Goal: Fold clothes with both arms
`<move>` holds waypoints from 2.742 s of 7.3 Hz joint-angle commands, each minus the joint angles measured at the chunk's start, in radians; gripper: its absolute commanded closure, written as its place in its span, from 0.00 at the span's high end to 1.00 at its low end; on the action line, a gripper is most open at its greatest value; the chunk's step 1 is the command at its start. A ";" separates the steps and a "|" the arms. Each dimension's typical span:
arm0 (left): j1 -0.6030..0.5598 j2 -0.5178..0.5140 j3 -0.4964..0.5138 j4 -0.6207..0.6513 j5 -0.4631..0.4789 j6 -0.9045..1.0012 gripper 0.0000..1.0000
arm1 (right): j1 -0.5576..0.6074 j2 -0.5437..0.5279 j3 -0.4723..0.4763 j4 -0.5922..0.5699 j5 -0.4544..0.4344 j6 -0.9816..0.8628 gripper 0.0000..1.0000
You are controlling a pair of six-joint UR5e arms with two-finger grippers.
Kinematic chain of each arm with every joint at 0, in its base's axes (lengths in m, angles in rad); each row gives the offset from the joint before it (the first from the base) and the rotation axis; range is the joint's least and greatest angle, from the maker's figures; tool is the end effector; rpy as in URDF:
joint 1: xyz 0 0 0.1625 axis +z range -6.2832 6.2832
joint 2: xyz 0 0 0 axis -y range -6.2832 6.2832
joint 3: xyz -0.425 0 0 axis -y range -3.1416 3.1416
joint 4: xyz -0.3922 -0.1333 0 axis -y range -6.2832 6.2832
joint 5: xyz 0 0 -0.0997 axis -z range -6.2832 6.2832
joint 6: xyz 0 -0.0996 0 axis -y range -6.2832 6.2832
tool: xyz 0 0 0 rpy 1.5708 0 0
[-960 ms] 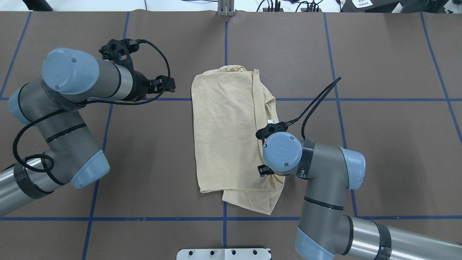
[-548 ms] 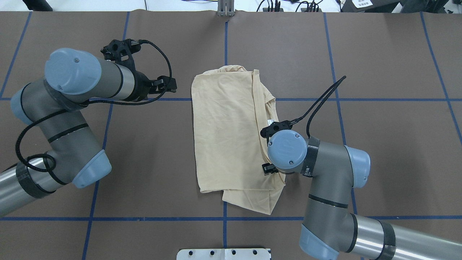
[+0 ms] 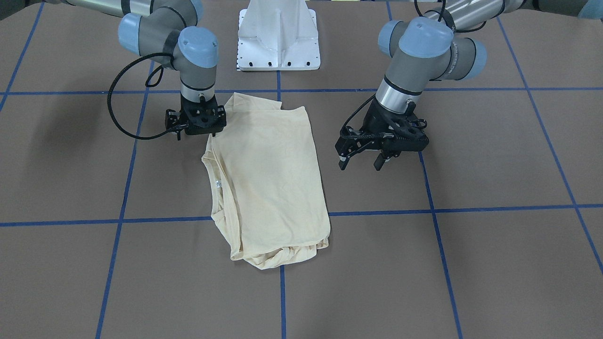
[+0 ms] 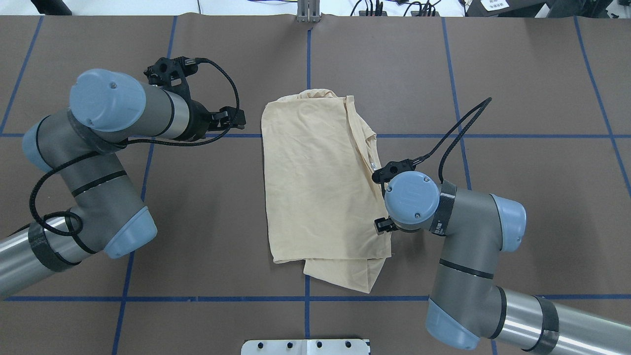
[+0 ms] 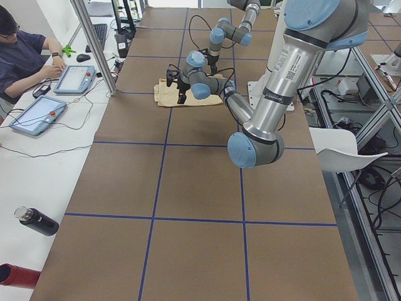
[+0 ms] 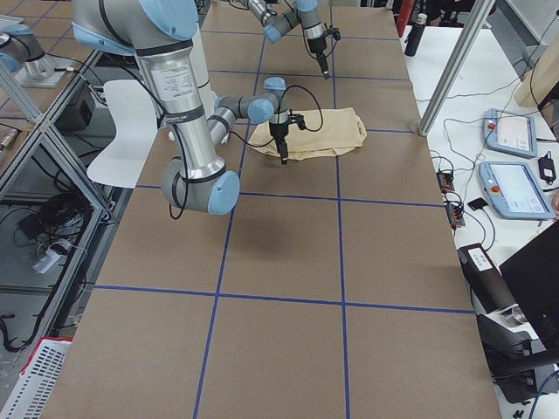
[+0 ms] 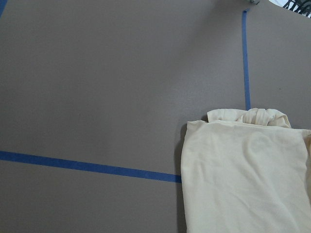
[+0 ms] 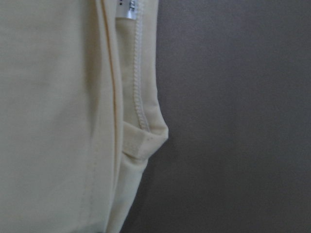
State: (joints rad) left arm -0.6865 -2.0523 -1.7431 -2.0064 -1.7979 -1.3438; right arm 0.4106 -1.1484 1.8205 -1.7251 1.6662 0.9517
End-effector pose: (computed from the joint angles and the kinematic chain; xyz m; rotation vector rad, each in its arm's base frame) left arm 0.4250 -0.4916 0.2572 0.2960 1.0668 -0.2882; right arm -0.5161 -0.3597 0.3428 0.1740 -0.4973 -0.2284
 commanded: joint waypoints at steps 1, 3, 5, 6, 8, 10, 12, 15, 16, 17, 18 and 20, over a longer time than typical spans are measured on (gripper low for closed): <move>0.001 0.000 0.002 0.000 0.000 0.003 1.00 | 0.039 0.021 0.003 0.004 0.007 -0.010 1.00; -0.001 0.001 0.002 -0.002 0.000 0.011 1.00 | 0.135 0.111 -0.004 0.004 0.047 -0.076 1.00; -0.001 0.001 0.010 -0.003 0.000 0.012 1.00 | 0.151 0.208 -0.131 0.078 0.040 -0.080 1.00; -0.001 0.001 0.013 -0.003 0.000 0.012 1.00 | 0.160 0.226 -0.230 0.201 0.038 -0.083 1.00; -0.001 0.001 0.013 -0.003 -0.001 0.014 1.00 | 0.171 0.306 -0.376 0.280 0.026 -0.079 1.00; -0.001 0.001 0.014 -0.005 0.000 0.014 1.00 | 0.171 0.325 -0.429 0.280 0.013 -0.090 1.00; -0.001 0.001 0.016 -0.005 0.000 0.012 1.00 | 0.183 0.303 -0.428 0.283 0.021 -0.131 1.00; 0.002 -0.005 0.025 -0.005 0.000 0.011 1.00 | 0.212 0.254 -0.426 0.285 0.030 -0.177 1.00; 0.002 -0.009 0.027 -0.005 0.000 0.011 1.00 | 0.226 0.240 -0.422 0.283 0.038 -0.182 1.00; 0.002 -0.011 0.027 -0.005 0.000 0.009 1.00 | 0.250 0.236 -0.422 0.283 0.058 -0.215 1.00; 0.002 -0.017 0.028 -0.005 0.000 0.005 1.00 | 0.279 0.221 -0.418 0.285 0.090 -0.244 1.00; 0.002 -0.019 0.027 -0.003 0.000 0.006 1.00 | 0.335 0.197 -0.370 0.285 0.180 -0.249 1.00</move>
State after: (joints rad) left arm -0.6841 -2.0695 -1.7157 -2.0108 -1.7978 -1.3381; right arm 0.7114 -0.9381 1.4210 -1.4406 1.7878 0.7094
